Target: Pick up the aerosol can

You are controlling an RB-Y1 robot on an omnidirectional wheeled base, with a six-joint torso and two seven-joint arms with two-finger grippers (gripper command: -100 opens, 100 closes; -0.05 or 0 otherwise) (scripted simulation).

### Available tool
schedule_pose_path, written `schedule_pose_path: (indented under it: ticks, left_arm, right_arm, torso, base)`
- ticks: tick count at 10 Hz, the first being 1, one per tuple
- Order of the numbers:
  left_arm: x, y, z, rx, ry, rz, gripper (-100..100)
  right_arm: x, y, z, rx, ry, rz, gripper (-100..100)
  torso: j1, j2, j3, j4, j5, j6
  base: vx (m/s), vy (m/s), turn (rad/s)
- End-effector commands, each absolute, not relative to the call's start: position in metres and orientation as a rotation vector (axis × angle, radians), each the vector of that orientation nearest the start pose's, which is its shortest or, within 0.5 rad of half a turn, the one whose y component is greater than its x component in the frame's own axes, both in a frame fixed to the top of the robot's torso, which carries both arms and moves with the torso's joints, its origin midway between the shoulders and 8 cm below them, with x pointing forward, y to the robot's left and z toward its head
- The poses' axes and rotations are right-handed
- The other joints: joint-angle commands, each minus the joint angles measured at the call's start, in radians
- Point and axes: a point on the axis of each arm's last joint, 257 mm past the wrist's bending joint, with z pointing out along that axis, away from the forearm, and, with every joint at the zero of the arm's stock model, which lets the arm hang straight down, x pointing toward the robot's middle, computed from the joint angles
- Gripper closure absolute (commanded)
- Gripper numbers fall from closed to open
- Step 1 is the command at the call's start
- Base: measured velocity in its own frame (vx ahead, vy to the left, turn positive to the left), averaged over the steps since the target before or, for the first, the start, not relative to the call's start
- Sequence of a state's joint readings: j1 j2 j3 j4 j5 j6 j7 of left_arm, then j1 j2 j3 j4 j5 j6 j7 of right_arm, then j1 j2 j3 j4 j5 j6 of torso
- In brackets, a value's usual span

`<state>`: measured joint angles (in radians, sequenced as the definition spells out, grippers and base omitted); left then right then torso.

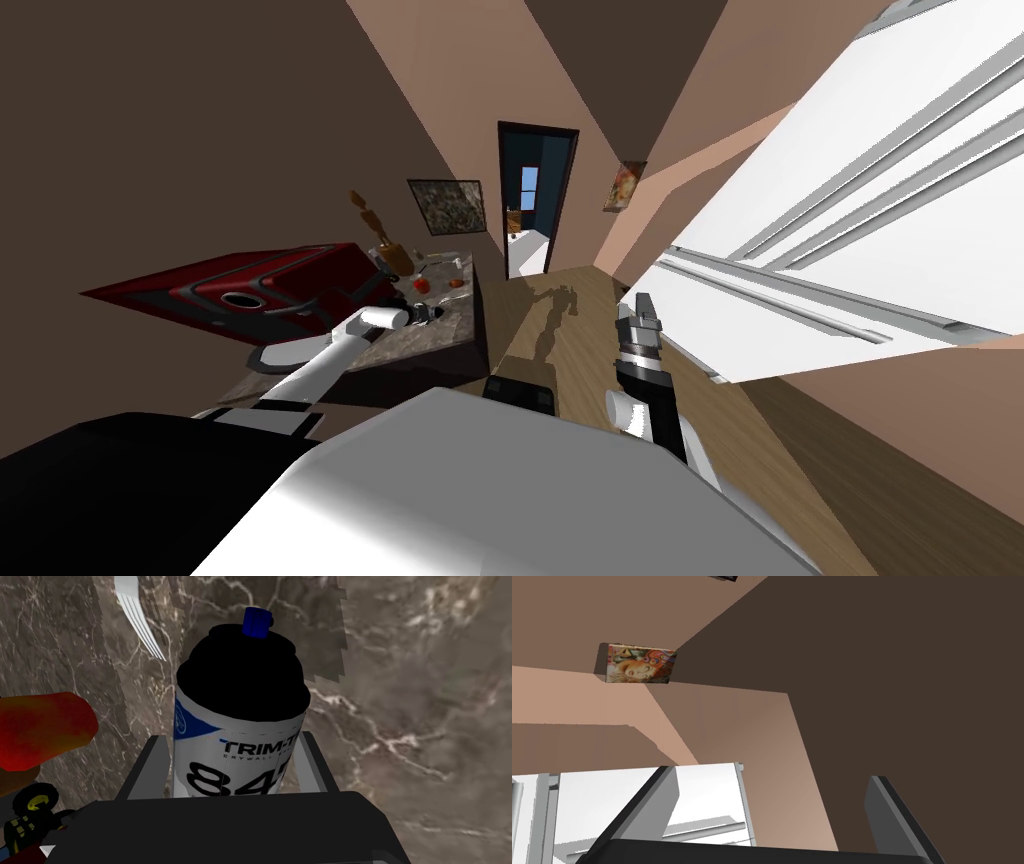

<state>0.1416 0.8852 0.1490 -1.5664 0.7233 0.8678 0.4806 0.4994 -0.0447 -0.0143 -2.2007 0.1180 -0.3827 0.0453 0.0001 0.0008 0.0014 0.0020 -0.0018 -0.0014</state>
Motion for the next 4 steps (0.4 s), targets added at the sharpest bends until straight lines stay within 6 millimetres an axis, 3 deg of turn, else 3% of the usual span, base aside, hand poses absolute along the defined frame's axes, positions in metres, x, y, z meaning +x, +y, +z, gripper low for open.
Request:
schedule_pose_path:
  ticks: [1, 3, 4]
  left_arm:
    - [0.4027, 0.5474, -0.3098, -2.222, 1.247, -0.617, 100]
    - [0.4037, 0.5449, -0.3081, -2.220, 1.254, -0.620, 100]
    - [0.4035, 0.5443, -0.3079, -2.221, 1.255, -0.620, 0]
  right_arm:
    - [0.3765, -0.2784, -0.0373, 0.684, 0.859, 1.117, 0]
    - [0.3765, -0.2784, -0.0373, 0.684, 0.859, 1.117, 0]
    - [0.3765, -0.2784, -0.0372, 0.684, 0.859, 1.117, 0]
  torso:
    - [0.000, 0.000, 0.000, 0.000, 0.000, 0.000]
    - [-0.001, 0.000, 0.000, 0.000, -0.001, 0.000]
    - [-0.001, 0.001, 0.000, 0.000, -0.001, 0.001]
  base:
    - [0.028, -0.002, 0.067]
    - [0.026, 0.000, 0.057]
    - [0.000, 0.000, 0.000]
